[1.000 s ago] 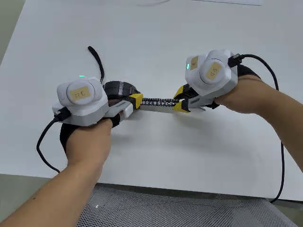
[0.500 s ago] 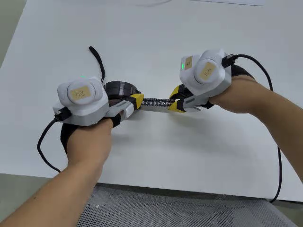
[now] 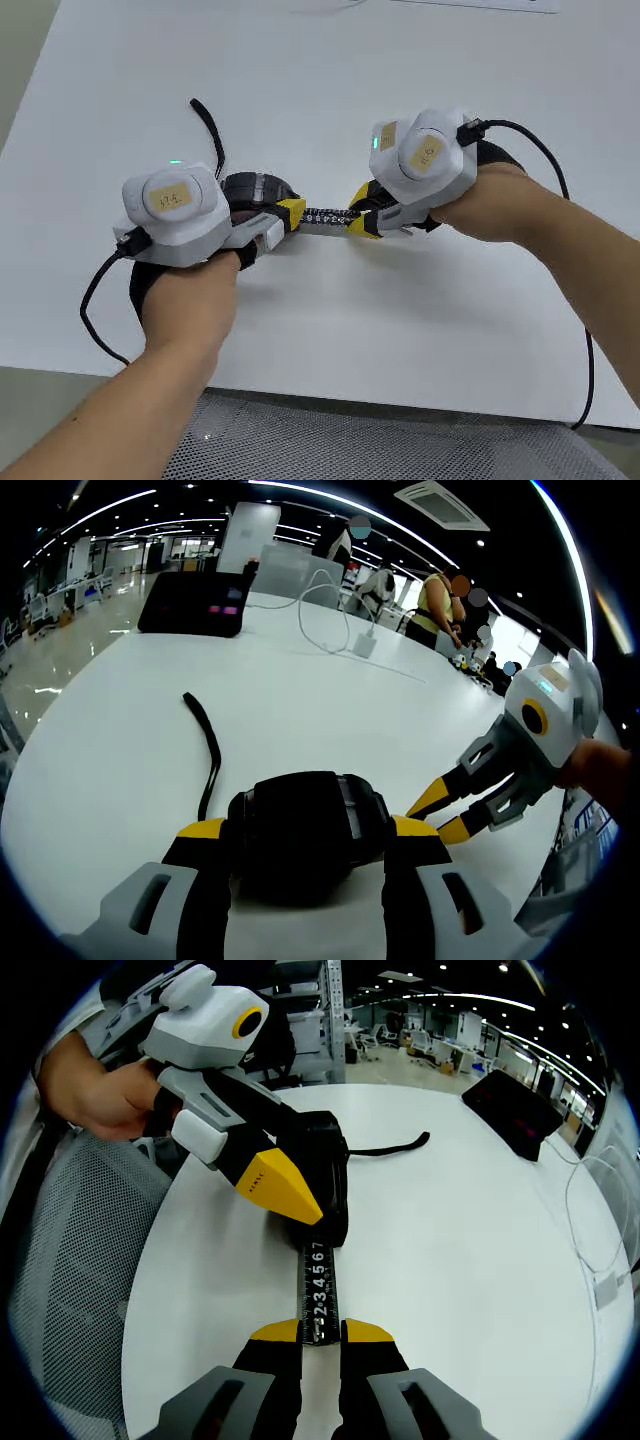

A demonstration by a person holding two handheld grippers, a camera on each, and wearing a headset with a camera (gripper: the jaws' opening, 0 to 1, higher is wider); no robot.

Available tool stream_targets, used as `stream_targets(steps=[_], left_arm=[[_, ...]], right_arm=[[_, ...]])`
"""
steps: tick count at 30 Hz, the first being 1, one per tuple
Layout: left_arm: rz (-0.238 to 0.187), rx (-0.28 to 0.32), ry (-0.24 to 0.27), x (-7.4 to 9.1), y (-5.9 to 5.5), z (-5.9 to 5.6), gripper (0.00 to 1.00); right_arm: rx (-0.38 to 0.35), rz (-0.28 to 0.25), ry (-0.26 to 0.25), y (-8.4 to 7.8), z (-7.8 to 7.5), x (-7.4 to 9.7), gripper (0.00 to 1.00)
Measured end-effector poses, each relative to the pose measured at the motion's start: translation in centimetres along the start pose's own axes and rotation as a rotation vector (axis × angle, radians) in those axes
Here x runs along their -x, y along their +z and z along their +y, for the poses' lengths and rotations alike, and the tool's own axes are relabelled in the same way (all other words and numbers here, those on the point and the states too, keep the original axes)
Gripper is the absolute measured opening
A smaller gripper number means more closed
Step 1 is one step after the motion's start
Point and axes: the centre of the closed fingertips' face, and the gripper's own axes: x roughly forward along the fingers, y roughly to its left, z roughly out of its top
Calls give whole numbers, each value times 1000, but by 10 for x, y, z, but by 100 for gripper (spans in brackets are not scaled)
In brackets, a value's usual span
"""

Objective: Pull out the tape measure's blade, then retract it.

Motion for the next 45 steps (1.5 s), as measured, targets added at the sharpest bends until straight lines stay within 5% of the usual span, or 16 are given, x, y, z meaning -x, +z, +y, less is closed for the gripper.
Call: stream_targets(steps=[45], left_arm=[[-4, 8, -10, -1, 1, 2, 57]], right_arm=[[27, -83, 7, 40, -1, -31, 10]])
